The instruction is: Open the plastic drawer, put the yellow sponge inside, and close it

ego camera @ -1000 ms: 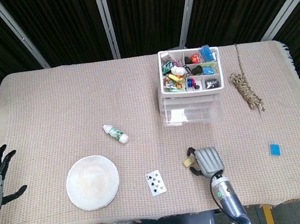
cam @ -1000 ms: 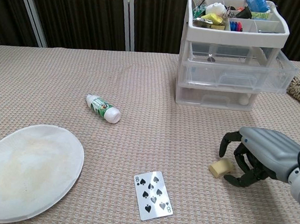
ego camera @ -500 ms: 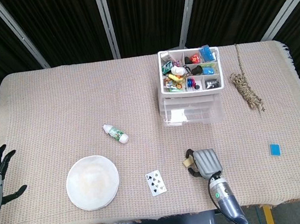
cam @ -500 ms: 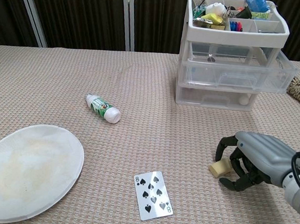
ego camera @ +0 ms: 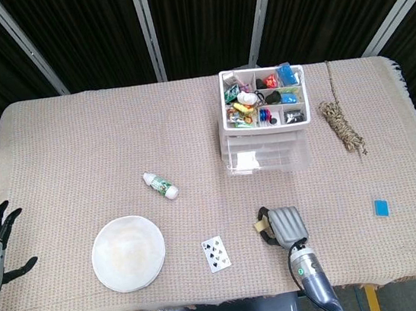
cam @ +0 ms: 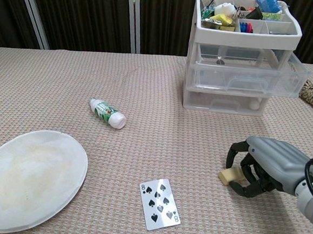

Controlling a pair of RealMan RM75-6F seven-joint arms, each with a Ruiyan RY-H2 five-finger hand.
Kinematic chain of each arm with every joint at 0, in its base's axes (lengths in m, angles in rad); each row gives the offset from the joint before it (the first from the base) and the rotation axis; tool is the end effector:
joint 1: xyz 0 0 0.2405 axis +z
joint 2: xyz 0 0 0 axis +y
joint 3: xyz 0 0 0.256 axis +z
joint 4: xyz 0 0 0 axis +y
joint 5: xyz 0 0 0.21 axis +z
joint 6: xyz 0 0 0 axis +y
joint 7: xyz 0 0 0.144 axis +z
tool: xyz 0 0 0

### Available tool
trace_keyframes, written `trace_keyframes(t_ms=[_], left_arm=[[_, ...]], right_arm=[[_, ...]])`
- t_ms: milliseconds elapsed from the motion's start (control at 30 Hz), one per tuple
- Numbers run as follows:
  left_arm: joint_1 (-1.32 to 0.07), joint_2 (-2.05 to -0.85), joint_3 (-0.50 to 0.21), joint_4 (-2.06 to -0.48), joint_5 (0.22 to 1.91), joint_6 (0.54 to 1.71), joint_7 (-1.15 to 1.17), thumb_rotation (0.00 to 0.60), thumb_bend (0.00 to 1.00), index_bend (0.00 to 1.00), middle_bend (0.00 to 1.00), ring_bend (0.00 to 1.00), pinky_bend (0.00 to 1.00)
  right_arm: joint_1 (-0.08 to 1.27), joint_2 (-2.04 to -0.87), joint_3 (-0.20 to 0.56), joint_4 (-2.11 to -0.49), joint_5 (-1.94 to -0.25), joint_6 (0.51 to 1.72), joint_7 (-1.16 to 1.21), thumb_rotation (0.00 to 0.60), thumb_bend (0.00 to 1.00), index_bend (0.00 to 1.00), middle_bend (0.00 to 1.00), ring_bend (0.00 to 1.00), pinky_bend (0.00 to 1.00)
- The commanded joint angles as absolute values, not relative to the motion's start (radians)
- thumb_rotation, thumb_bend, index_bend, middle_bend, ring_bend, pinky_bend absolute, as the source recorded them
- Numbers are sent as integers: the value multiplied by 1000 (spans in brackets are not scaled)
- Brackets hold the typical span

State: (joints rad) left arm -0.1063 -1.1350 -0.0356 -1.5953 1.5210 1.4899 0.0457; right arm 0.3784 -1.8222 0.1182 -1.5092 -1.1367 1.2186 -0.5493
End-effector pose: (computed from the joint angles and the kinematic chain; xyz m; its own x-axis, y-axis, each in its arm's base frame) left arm -0.3071 0.1848 0.1530 0.4397 0.0007 0.8981 0.8971 -0.0487 -0.4392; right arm -0.1844 -0.2368 -0.0732 0.3116 -0.2974 0.9025 -0.9502 -0.1003 0.2950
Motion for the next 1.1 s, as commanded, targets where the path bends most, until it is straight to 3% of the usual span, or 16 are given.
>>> trace_keyframes(t_ms=[33,367,800,933,1100], left_arm=[[-106,-1135,-36,-1595,1521,1490,46,600,169,126,0,0,0],[-106,-1135,-36,-1596,1520,1489,46,600,170,125,0,0,0],[-108,-1136,-35,-1598,1521,1486,56,600,168,125,0,0,0],[-109,-1137,-36,-1597,1519,1484,60,600,168,125,0,0,0],[-109,-1138,-36,-1594,1522,1489,61,600,167,125,0,0,0]], right_arm=[[377,-1815,117,-1523,-1137,1221,-548,600,278,612,792,780,647],[369,-1748,116,-1636,-1196,1263,-531,600,278,634,792,780,647],[339,-1560,114,-1888,-1300,1337,-507,600,278,638,791,780,647],[349,-1538,137,-1944,-1320,1350,-529,600,279,638,792,780,647],[383,-1520,221,-2004,-1281,1354,-578,600,279,639,792,780,647]])
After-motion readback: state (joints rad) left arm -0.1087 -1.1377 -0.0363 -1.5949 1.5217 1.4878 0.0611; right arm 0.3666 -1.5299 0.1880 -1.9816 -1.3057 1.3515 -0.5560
